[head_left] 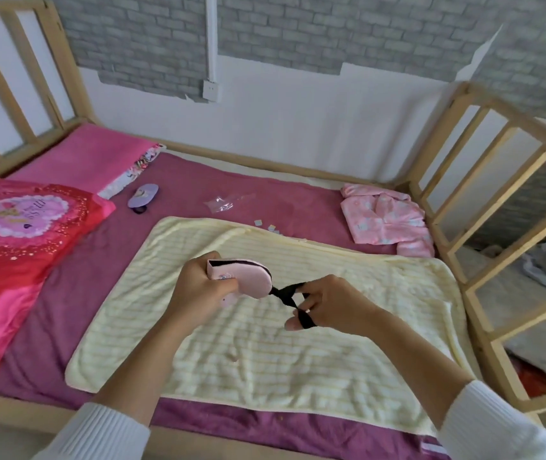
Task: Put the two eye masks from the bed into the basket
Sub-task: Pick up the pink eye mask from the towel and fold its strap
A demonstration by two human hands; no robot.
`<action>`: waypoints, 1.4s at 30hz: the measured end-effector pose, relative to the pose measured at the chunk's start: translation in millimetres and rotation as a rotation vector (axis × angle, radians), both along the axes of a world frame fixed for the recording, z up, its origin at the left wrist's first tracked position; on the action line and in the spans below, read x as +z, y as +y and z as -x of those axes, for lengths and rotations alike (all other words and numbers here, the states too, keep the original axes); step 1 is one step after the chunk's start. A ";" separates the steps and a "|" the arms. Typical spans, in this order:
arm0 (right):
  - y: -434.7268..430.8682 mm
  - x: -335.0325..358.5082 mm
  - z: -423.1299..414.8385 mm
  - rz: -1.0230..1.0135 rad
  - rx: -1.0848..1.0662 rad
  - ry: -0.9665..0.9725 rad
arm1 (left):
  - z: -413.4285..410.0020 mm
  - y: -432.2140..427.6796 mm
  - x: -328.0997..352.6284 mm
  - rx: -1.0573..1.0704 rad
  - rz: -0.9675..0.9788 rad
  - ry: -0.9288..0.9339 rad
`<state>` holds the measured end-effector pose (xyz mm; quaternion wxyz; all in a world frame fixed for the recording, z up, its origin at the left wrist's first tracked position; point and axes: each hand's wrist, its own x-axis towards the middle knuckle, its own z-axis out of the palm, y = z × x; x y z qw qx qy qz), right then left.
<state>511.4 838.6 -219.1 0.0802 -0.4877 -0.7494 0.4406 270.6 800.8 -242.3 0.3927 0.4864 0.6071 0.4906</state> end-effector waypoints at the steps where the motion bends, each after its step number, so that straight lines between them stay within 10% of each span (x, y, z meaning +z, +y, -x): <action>1: -2.8 -1.6 5.1 0.045 -0.052 0.144 | 0.7 -2.8 2.3 0.016 0.016 -0.045; 8: -17.9 -11.9 40.5 0.369 -0.384 0.691 | -10.0 -16.9 8.4 -0.061 -0.018 -0.261; 13: -17.4 -10.0 53.1 0.652 -0.567 0.930 | -15.6 -28.1 3.5 0.329 0.040 -0.371; 20: -22.7 -14.6 69.9 0.758 -0.534 0.913 | -56.1 -46.8 -6.4 0.177 -0.158 0.153; 32: 8.5 -30.0 60.5 0.793 -0.580 0.918 | 0.9 -84.1 -20.3 0.131 0.030 0.383; 42: -5.1 -38.5 148.5 0.872 -0.105 0.569 | 76.2 -137.1 -19.8 0.381 0.072 0.343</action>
